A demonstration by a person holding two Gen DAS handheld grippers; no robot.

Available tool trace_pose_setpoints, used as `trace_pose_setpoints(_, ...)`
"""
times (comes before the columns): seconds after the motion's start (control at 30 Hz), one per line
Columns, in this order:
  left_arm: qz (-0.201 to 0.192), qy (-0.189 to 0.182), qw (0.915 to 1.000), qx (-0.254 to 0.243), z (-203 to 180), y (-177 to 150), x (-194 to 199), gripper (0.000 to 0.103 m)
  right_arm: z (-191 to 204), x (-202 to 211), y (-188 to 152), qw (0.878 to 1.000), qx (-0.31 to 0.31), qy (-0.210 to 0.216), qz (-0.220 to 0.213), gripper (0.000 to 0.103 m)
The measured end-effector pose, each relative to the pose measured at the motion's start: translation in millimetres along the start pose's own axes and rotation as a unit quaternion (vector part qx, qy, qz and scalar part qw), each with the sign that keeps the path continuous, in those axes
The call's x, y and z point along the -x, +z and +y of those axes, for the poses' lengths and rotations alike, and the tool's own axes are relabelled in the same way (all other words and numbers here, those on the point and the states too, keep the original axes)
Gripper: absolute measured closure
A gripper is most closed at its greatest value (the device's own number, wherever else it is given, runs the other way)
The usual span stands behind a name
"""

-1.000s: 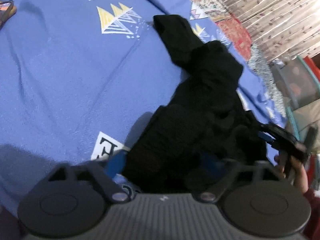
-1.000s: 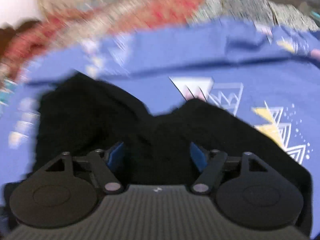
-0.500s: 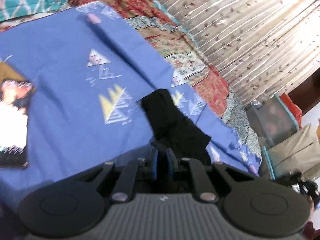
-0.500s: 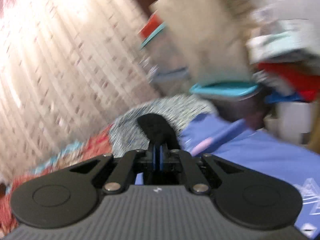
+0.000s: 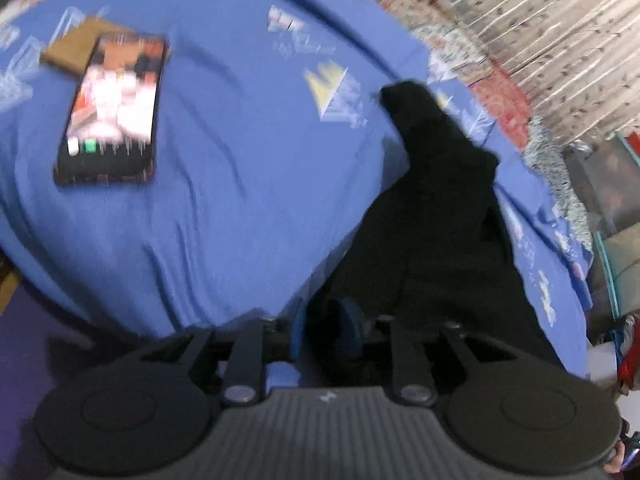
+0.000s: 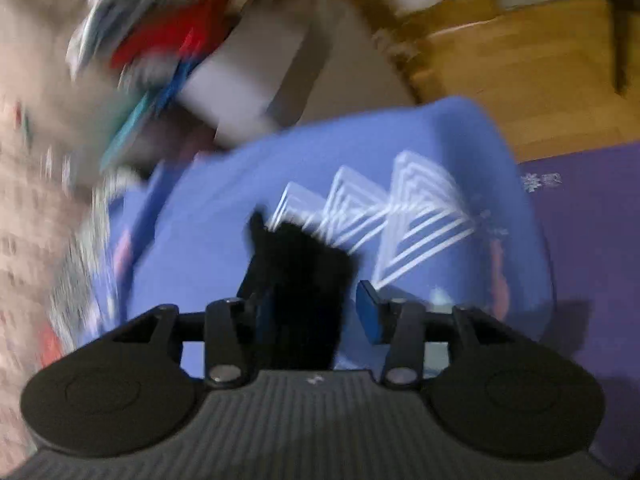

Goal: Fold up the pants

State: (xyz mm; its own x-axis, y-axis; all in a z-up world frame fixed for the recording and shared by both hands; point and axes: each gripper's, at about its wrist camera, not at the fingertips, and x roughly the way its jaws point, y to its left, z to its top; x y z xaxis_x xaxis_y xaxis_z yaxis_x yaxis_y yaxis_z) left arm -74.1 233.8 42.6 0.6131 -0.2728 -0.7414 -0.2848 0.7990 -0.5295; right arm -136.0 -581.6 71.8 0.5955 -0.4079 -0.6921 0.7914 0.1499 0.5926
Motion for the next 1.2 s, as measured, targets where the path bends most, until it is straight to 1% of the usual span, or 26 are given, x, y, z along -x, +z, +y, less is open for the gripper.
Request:
trace_pose_setpoints(0.07,-0.031,0.005,0.9994,-0.014,1.4,8.8,14.7,0.061,2.6,14.0,5.8,0.999,0.005,-0.015,-0.038,0.055)
trace_pose_setpoints(0.1,-0.05,0.011,0.9985,-0.02,2.4,14.7,21.6,0.059,3.0,20.1,7.7,0.998,0.01,-0.017,-0.055,0.055)
trace_pose_setpoints(0.2,-0.09,0.024,0.9948,-0.041,-2.5,34.6,29.0,0.058,25.6,39.4,-0.1,0.994,0.051,0.007,-0.093,0.055)
trace_pose_setpoints(0.27,-0.108,0.031,0.9912,-0.071,-17.5,51.0,23.1,0.057,49.3,50.8,-13.3,0.989,0.104,0.034,-0.099,0.055)
trace_pose_setpoints(0.33,-0.122,0.027,0.9842,-0.125,-44.1,64.9,9.7,0.049,81.2,51.5,-34.0,0.981,0.163,0.068,-0.078,0.055)
trace_pose_setpoints(0.37,-0.13,0.026,0.9781,-0.161,-60.4,70.7,-1.4,0.037,97.8,49.3,-43.9,0.977,0.185,0.083,-0.066,0.055)
trace_pose_setpoints(0.4,-0.134,0.027,0.9714,-0.194,-76.4,75.9,-14.8,0.017,113.3,46.0,-55.8,0.973,0.204,0.097,-0.053,0.055)
trace_pose_setpoints(0.43,-0.138,0.025,0.9641,-0.226,-92.3,82.4,-31.7,0.009,129.0,43.8,-73.2,0.966,0.226,0.117,-0.033,0.055)
trace_pose_setpoints(0.47,-0.141,0.015,0.9587,-0.247,-103.4,87.3,-46.9,0.003,144.1,36.9,-84.7,0.961,0.244,0.133,-0.013,0.055)
trace_pose_setpoints(0.5,-0.137,0.003,0.9553,-0.262,-113.9,92.2,-64.5,0.003,158.9,30.7,-100.3,0.953,0.266,0.148,0.012,0.055)
trace_pose_setpoints(0.57,-0.111,-0.01,0.9557,-0.272,-133.4,107.7,-108.0,0.003,190.2,20.5,-141.4,0.93,0.319,0.174,0.059,0.055)
trace_pose_setpoints(0.63,-0.092,-0.012,0.961,-0.261,-147.2,115.4,-146.1,0.006,225.4,14.4,-182.1,0.9,0.378,0.194,0.098,0.055)
trace_pose_setpoints(0.67,-0.083,-0.017,0.9632,-0.255,-150.9,117.3,-160.9,0.03,246.0,11.6,-205.8,0.881,0.41,0.204,0.118,0.055)
trace_pose_setpoints(0.7,-0.063,-0.027,0.9659,-0.25,-153.9,117.6,-176.0,0.075,268.7,9.3,-230.6,0.86,0.443,0.216,0.136,0.055)
trace_pose_setpoints(0.73,-0.045,-0.033,0.9686,-0.242,-151.6,115.9,-183.7,0.09,290.5,7.8,-254.2,0.837,0.473,0.229,0.151,0.055)
trace_pose_setpoints(0.77,-0.034,-0.053,0.9708,-0.232,-148.8,111.5,-184.7,0.093,315.2,6.4,-282.5,0.809,0.508,0.246,0.165,0.053)
trace_pose_setpoints(0.8,-0.038,-0.081,0.9704,-0.225,-142.6,104.3,-176.4,0.093,337.9,4.9,-309.2,0.78,0.539,0.265,0.174,0.048)
trace_pose_setpoints(0.83,-0.044,-0.107,0.9683,-0.221,-134.4,97.2,-165.2,0.093,362.7,4.6,-342.5,0.743,0.576,0.287,0.185,0.044)
trace_pose_setpoints(0.9,-0.057,-0.16,0.9628,-0.21,-110.7,78.6,-128.3,0.093,400.1,-0.6,-398.0,0.683,0.623,0.319,0.209,0.03)
trace_pose_setpoints(0.93,-0.066,-0.177,0.9601,-0.206,-96.5,69.2,-108.8,0.093,416.3,-7.1,-427.2,0.657,0.64,0.33,0.224,0.028)
trace_pose_setpoints(0.97,-0.076,-0.185,0.9591,-0.2,-81.8,60.1,-91.0,0.093,432.8,-18.7,-453.1,0.641,0.65,0.332,0.236,0.025)
trace_pose_setpoints(1.0,-0.084,-0.187,0.9602,-0.19,-67.7,53.8,-77.0,0.093,444.7,-31.8,-481.6,0.632,0.659,0.327,0.245,0.024)
trace_pose_setpoints(1.03,-0.087,-0.185,0.9641,-0.17,-52.4,48.7,-65.7,0.093,454.2,-48.2,-507.1,0.628,0.666,0.315,0.251,0.024)
trace_pose_setpoints(1.07,-0.083,-0.182,0.9694,-0.142,-38.4,44.4,-58.6,0.093,459.8,-63.6,-527.2,0.629,0.669,0.301,0.256,0.024)
trace_pose_setpoints(1.17,-0.063,-0.159,0.9827,-0.072,-11.3,37.1,-51.7,0.092,476.4,-112.1,-579.6,0.646,0.662,0.261,0.276,0.024)
trace_pose_setpoints(1.2,-0.062,-0.152,0.9844,-0.062,-6.7,36.8,-52.2,0.092,478.3,-122.8,-593.3,0.65,0.657,0.252,0.287,0.025)
